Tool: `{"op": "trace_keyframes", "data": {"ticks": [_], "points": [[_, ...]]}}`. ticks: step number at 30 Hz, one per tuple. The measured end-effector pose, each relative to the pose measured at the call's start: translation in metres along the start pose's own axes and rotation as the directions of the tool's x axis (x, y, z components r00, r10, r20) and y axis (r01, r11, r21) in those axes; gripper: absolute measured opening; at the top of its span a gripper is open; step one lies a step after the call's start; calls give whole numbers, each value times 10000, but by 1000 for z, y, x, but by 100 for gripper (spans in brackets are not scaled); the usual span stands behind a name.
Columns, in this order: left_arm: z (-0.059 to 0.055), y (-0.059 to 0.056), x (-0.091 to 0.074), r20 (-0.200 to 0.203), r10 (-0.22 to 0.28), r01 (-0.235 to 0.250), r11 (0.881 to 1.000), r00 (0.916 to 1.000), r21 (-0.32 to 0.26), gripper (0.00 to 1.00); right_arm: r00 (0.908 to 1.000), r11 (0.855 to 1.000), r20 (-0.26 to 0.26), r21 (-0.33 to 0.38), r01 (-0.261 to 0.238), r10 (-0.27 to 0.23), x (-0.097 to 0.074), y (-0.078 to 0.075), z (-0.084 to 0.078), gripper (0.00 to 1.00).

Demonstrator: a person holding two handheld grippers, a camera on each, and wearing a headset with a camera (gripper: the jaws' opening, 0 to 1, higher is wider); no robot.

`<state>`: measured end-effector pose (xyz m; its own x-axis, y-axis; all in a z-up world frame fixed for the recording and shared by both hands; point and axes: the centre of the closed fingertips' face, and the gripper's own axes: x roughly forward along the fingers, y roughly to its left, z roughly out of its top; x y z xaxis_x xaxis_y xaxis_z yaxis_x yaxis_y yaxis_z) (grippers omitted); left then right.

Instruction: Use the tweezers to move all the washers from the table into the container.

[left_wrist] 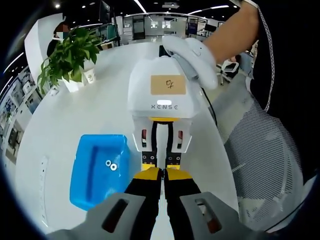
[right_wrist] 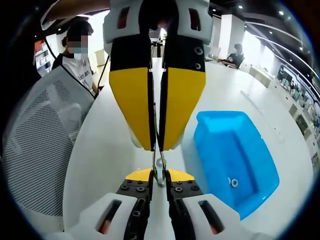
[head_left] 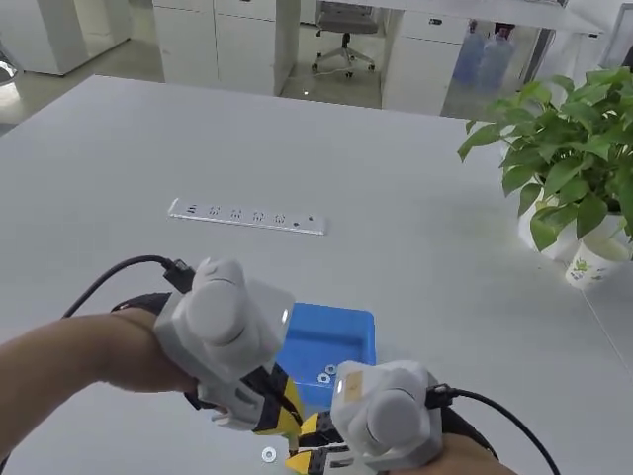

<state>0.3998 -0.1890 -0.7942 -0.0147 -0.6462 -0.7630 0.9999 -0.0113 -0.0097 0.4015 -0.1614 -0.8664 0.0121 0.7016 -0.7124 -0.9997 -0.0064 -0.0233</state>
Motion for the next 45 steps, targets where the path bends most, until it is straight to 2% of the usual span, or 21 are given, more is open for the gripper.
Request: {"op": "trace_keyframes", "data": {"ticks": [14,27,45], "points": [[2,1,-1,176,-28,29,10000,9998,-70,6,10000,10000,20,-60,-21,21,-1,1,1,13],[0,0,3,59,-108,108,9999,9999,-7,6,10000,10000,-51,-1,-36,36,0,2,-3,13],[5,1,6,156,-106,105,9999,9998,19,6,10000,9998,-18,151,-87,87,-1,3,-5,13]]}}
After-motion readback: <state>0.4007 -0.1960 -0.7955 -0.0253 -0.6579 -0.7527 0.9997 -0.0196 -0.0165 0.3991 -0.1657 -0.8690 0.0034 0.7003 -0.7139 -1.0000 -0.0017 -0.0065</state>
